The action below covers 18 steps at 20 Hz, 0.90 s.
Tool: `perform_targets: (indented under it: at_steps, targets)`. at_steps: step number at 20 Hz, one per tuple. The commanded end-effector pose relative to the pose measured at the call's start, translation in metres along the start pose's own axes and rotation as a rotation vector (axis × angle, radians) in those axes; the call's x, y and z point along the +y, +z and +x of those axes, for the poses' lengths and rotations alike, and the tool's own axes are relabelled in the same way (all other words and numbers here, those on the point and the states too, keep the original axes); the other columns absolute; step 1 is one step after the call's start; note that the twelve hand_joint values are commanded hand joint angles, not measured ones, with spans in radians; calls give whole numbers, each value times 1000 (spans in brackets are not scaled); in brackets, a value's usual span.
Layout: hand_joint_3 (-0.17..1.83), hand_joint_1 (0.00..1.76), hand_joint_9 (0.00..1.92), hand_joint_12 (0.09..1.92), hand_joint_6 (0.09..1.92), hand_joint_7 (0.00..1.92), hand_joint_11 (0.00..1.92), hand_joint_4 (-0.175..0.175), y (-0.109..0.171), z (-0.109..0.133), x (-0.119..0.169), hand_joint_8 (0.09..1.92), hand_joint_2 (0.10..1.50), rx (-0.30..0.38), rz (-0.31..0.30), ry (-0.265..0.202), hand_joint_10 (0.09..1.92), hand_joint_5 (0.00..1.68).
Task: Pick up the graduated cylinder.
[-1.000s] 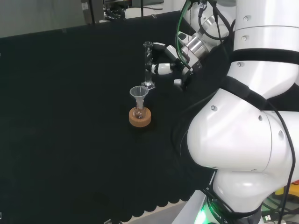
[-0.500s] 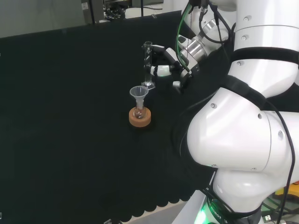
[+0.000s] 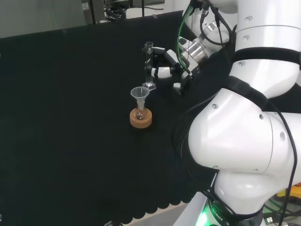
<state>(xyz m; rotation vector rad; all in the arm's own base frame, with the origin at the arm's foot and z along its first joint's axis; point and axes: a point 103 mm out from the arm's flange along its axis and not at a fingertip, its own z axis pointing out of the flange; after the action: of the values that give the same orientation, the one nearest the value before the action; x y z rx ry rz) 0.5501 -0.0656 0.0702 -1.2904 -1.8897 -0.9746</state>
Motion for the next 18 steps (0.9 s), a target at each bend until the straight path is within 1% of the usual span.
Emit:
perform_targets:
  at_steps: [1,10,13,18]
  targets:
    - [684,1042,850,1186,102,570,605,-47,3,-4,-1,612,658,3,0,6,448,610]
    - [678,1048,878,1182,120,599,621,-40,6,-5,2,610,670,12,-10,-15,437,628]
    - [667,1059,925,1143,155,625,675,-39,6,-4,2,593,680,10,-10,-17,403,638]
    - [658,1068,967,1114,207,646,723,-36,8,-4,3,580,692,29,-14,-24,367,647]
